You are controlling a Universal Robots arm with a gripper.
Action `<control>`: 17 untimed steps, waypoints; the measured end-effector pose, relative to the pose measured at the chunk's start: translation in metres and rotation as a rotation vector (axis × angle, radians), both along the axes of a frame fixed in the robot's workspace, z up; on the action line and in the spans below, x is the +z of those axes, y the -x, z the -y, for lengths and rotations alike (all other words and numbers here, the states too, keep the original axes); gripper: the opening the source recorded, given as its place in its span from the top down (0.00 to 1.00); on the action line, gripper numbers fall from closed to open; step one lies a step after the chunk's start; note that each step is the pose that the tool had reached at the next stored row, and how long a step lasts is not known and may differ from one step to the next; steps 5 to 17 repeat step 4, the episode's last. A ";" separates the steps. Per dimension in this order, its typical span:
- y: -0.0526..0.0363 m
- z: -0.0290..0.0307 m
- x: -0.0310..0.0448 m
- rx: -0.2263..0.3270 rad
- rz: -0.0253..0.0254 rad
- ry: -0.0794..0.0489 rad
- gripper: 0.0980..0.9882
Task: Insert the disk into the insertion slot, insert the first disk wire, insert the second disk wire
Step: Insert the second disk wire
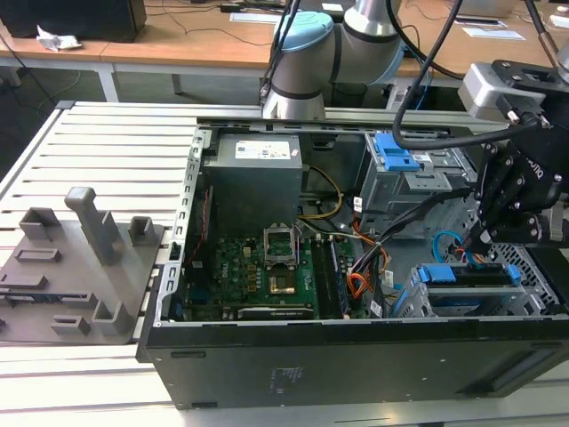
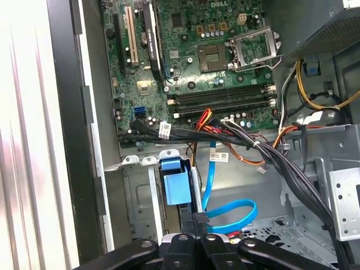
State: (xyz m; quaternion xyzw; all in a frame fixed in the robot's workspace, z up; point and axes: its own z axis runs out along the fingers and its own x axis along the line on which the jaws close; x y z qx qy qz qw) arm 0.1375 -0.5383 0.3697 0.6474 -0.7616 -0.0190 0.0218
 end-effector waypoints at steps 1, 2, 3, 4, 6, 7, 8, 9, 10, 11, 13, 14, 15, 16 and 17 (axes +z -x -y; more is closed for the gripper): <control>0.0002 0.0000 0.0000 0.000 0.0000 0.000 0.99; 0.0003 0.0000 0.0000 0.000 0.0000 0.000 0.99; 0.0004 0.0000 0.0000 0.000 0.0000 0.000 0.99; 0.0004 0.0000 0.0000 0.000 0.0000 0.000 0.99; 0.0004 0.0000 0.0000 0.000 0.0000 0.000 0.99; 0.0004 0.0000 0.0000 0.000 0.0000 0.000 0.99; 0.0004 0.0000 0.0000 0.000 0.0000 0.000 0.99; 0.0004 0.0000 0.0000 0.000 0.0000 0.000 0.99; 0.0004 0.0000 0.0000 0.000 0.0000 0.000 0.99; 0.0004 0.0000 0.0000 0.000 0.0000 0.000 0.99; 0.0004 0.0000 0.0000 0.000 0.0000 0.000 0.99; 0.0004 0.0000 0.0000 0.000 0.0000 0.000 0.99; 0.0004 0.0000 0.0000 0.000 0.0000 0.000 0.99; 0.0004 0.0000 0.0000 0.000 0.0000 0.000 0.99; 0.0004 0.0000 0.0000 0.000 0.0000 0.000 0.99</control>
